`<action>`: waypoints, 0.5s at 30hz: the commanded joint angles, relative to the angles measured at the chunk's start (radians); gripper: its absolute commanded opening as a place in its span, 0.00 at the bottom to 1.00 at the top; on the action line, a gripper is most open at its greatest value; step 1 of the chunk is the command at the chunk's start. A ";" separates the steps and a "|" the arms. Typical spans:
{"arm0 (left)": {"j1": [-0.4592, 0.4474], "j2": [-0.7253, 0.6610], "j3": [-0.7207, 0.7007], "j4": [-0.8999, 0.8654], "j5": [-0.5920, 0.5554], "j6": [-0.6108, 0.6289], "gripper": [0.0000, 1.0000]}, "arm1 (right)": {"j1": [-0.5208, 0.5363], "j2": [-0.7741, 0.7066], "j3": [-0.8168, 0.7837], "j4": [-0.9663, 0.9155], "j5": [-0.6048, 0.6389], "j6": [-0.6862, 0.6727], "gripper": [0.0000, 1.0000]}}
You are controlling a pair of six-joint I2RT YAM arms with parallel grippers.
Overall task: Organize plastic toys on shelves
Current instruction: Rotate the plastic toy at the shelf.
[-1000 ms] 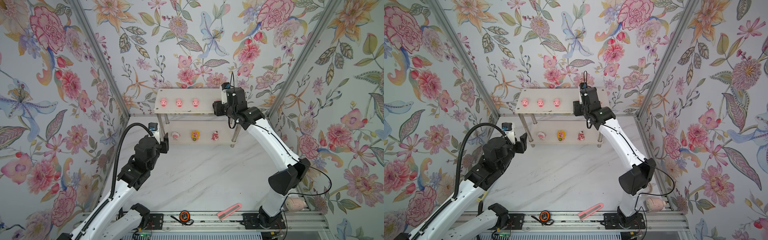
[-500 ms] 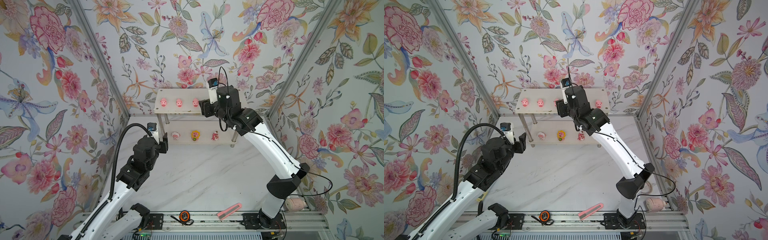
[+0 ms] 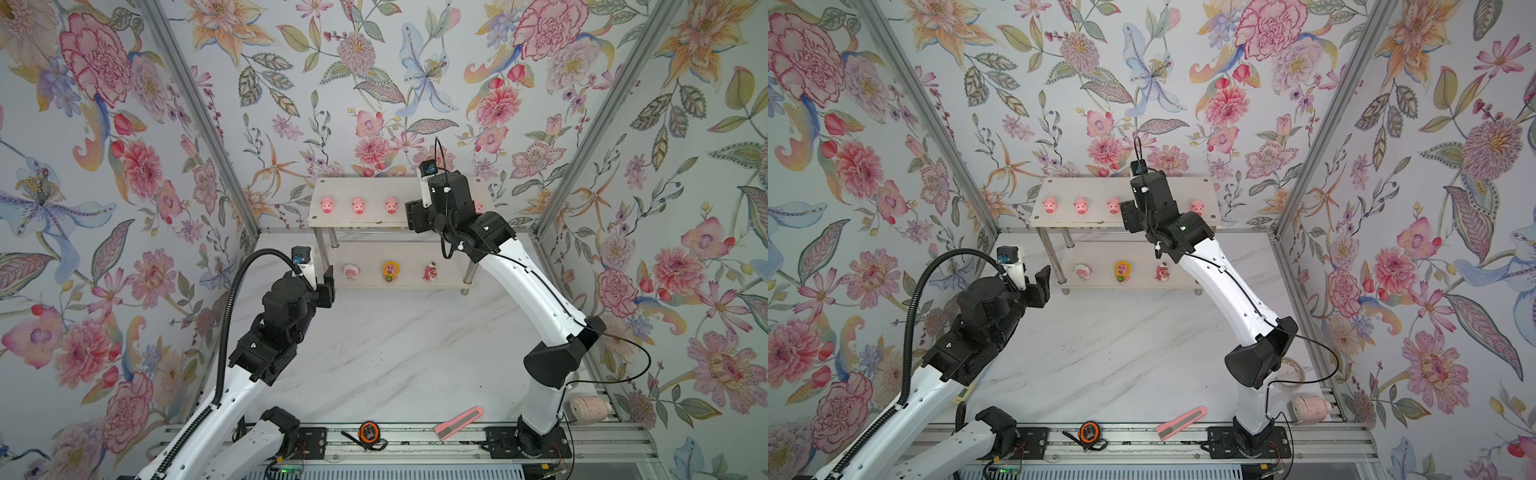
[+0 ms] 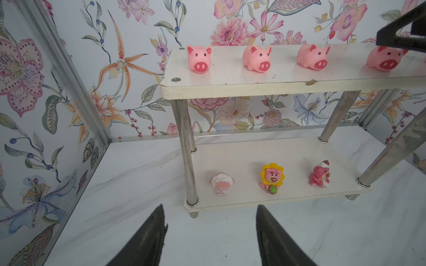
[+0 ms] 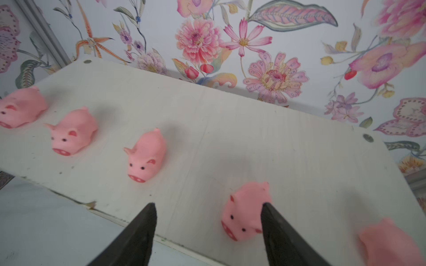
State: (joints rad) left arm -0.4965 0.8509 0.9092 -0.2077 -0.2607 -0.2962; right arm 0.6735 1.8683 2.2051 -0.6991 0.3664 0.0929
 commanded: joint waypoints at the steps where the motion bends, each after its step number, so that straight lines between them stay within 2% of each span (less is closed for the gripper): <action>1: 0.012 0.002 0.002 -0.005 0.022 0.006 0.64 | -0.047 -0.037 -0.047 -0.034 -0.052 0.052 0.76; 6: 0.012 0.006 0.003 -0.006 0.025 0.002 0.64 | -0.081 -0.025 -0.061 -0.032 -0.121 0.071 0.78; 15: 0.013 0.003 0.005 -0.010 0.017 0.002 0.64 | -0.107 0.017 -0.028 -0.034 -0.166 0.080 0.66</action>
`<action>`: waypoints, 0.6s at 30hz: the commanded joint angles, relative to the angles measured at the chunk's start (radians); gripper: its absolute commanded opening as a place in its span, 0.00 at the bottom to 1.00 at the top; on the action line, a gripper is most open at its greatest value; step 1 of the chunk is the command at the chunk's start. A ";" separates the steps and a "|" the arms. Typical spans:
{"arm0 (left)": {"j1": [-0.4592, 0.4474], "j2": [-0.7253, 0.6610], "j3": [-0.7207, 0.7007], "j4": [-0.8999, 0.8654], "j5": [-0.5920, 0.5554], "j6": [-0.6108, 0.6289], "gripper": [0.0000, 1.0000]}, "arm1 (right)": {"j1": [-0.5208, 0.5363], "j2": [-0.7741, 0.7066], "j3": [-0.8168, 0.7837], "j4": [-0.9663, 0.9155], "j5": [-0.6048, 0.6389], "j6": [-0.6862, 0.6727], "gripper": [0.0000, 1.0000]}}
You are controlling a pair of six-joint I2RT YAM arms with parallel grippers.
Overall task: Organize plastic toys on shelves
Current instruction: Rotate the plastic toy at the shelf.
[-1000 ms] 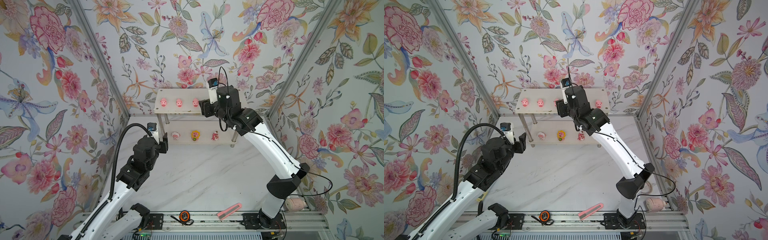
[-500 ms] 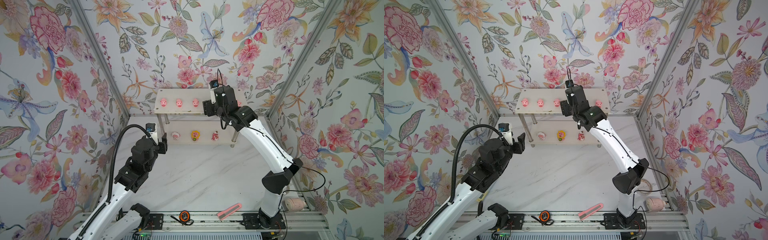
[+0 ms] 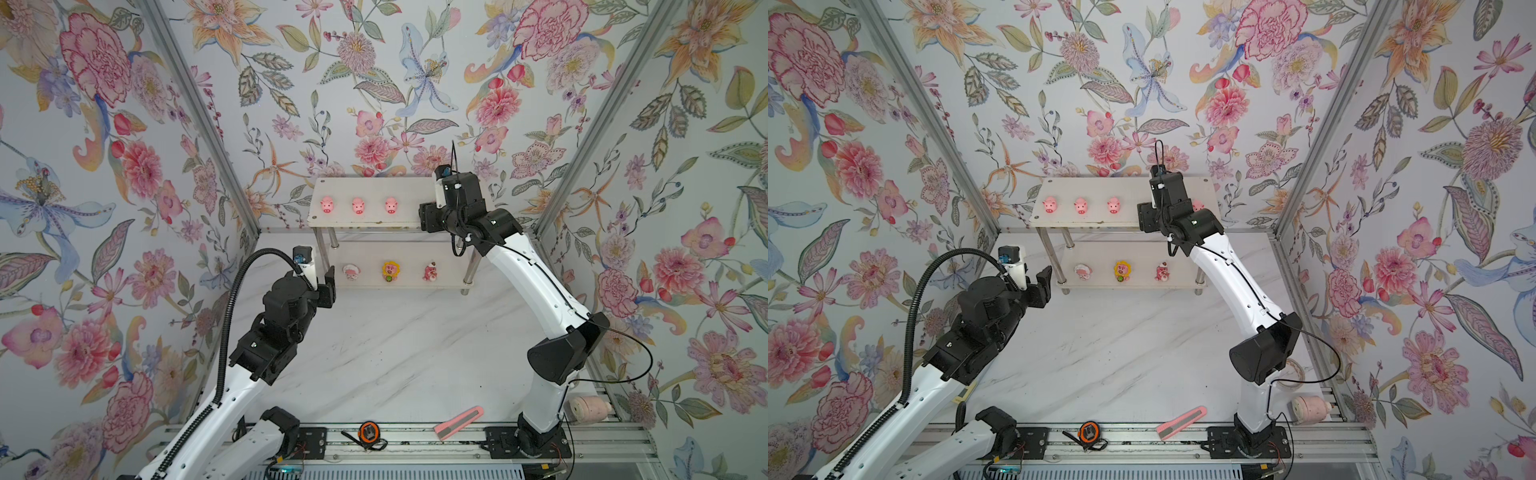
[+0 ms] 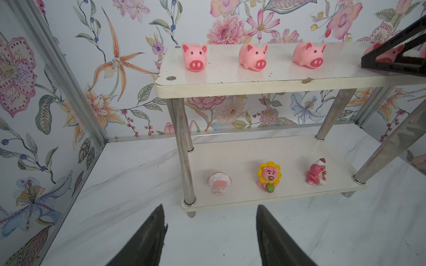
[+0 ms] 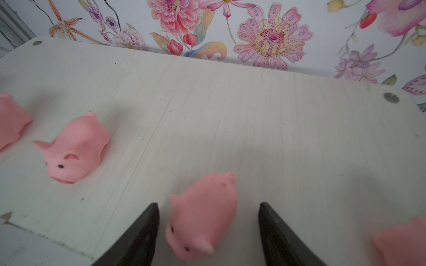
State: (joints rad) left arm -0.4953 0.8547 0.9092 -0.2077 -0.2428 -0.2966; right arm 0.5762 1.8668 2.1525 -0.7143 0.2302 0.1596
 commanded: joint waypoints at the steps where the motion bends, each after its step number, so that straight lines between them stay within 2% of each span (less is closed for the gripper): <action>1: 0.013 0.001 0.006 -0.009 -0.001 0.002 0.64 | -0.013 0.016 0.022 -0.019 -0.033 0.014 0.64; 8: 0.014 0.008 0.011 -0.009 0.003 0.004 0.64 | -0.036 -0.005 0.005 -0.019 -0.083 0.013 0.50; 18: 0.015 0.000 0.008 -0.016 0.004 -0.003 0.64 | -0.096 -0.031 -0.019 -0.019 -0.241 -0.010 0.39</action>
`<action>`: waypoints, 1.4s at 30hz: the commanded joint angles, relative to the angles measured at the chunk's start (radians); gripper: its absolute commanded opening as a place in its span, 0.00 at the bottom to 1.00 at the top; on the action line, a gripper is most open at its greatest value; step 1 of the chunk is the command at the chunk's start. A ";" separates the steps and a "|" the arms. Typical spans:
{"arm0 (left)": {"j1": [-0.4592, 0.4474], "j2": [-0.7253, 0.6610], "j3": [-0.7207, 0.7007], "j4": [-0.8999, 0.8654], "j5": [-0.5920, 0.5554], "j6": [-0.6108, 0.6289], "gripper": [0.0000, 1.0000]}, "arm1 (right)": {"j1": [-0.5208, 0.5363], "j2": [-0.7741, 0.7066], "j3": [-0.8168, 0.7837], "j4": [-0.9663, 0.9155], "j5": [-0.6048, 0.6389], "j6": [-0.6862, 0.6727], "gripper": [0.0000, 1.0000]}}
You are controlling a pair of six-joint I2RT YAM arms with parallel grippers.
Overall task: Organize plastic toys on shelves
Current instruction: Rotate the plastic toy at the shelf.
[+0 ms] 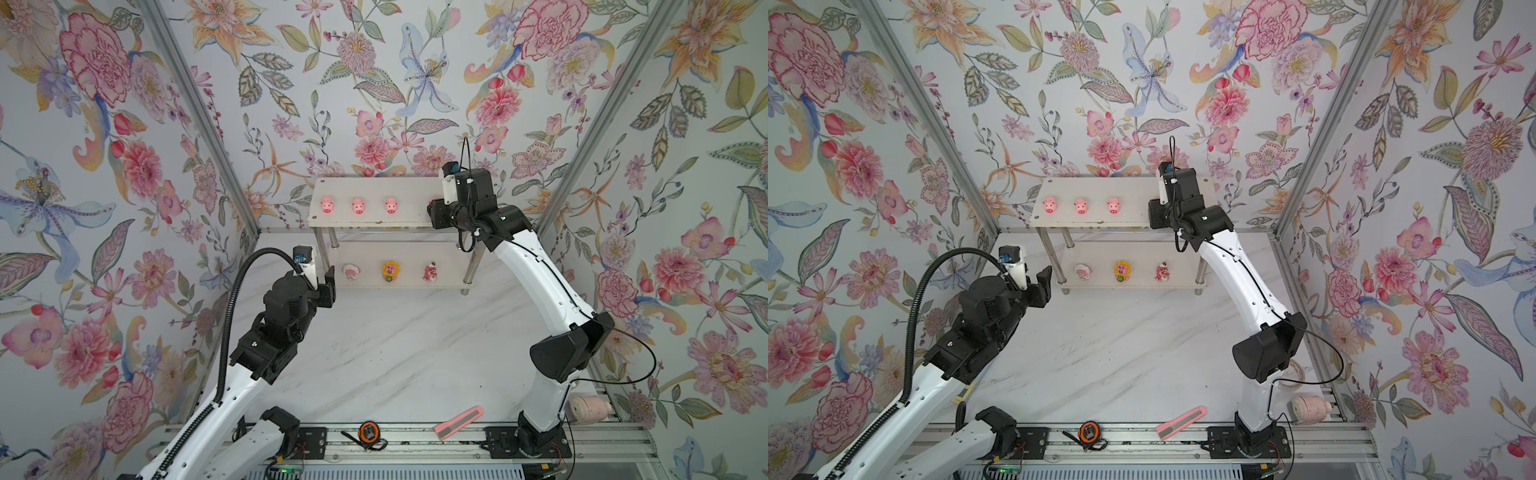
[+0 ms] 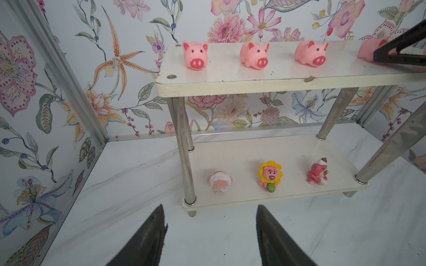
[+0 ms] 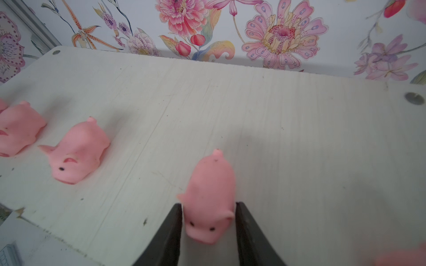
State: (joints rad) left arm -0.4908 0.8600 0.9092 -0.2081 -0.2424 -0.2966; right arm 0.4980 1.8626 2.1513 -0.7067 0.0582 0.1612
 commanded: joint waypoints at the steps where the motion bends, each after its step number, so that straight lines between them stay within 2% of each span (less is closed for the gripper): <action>1: 0.011 -0.007 0.008 -0.016 0.004 -0.003 0.64 | -0.021 -0.030 -0.024 -0.027 -0.081 -0.019 0.39; 13: 0.009 0.000 0.010 -0.016 0.003 -0.006 0.64 | -0.031 -0.063 -0.083 -0.027 -0.108 -0.040 0.34; 25: 0.012 0.005 0.012 -0.015 0.003 -0.004 0.64 | 0.033 -0.069 -0.071 -0.027 0.040 -0.013 0.35; 42: 0.015 0.028 0.026 -0.013 0.016 -0.004 0.64 | 0.043 -0.076 -0.078 -0.033 0.100 -0.023 0.38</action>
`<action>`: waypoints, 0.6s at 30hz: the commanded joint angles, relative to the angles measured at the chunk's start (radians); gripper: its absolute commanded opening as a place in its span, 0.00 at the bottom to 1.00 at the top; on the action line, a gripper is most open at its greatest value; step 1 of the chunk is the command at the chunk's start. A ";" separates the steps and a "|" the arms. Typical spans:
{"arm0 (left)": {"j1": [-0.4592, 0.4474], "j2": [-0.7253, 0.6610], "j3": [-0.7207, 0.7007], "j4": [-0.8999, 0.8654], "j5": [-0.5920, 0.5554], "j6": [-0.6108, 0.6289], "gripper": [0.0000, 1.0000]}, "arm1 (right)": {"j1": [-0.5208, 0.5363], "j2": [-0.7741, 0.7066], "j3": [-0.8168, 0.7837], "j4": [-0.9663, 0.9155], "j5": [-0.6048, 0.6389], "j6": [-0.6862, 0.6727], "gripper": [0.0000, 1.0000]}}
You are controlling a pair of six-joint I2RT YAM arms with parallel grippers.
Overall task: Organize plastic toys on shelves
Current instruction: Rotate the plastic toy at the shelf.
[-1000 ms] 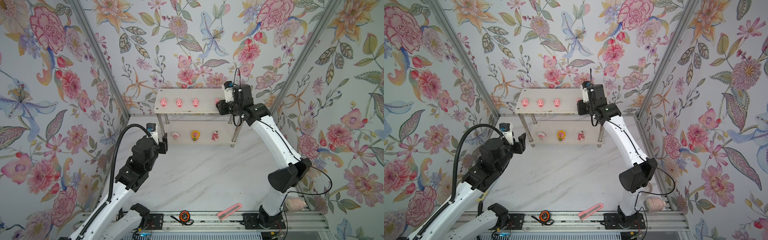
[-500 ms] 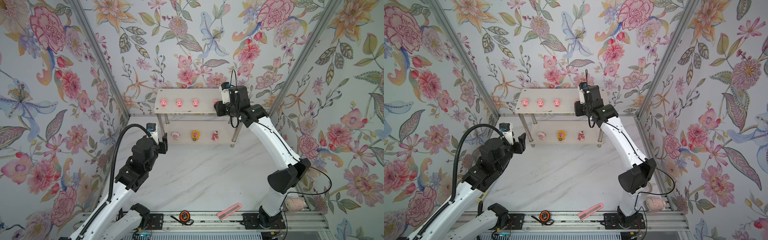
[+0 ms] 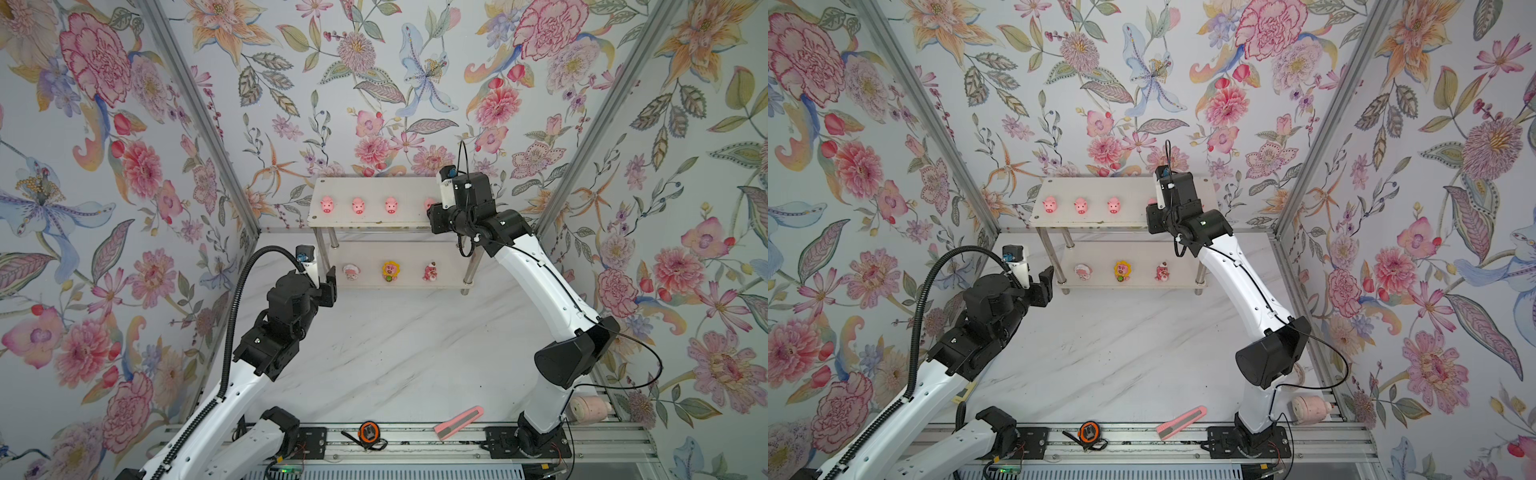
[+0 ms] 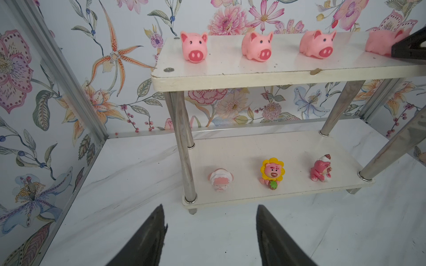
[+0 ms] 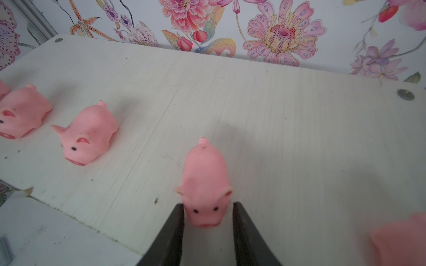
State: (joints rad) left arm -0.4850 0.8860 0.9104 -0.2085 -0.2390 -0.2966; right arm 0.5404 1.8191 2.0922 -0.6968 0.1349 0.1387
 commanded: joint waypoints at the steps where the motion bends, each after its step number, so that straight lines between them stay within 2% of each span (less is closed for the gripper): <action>1: 0.012 0.002 0.025 -0.013 0.012 -0.005 0.64 | 0.000 -0.034 -0.020 -0.043 0.023 -0.001 0.38; 8: 0.013 0.001 0.027 -0.015 0.012 -0.007 0.64 | 0.004 -0.041 -0.022 -0.043 0.008 0.001 0.28; 18: 0.012 -0.008 0.017 -0.015 0.010 -0.007 0.64 | 0.012 -0.054 -0.022 -0.043 0.027 0.013 0.25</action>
State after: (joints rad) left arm -0.4828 0.8864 0.9104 -0.2085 -0.2390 -0.2970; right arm 0.5442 1.8030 2.0838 -0.7155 0.1432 0.1390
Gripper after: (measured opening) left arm 0.640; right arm 0.255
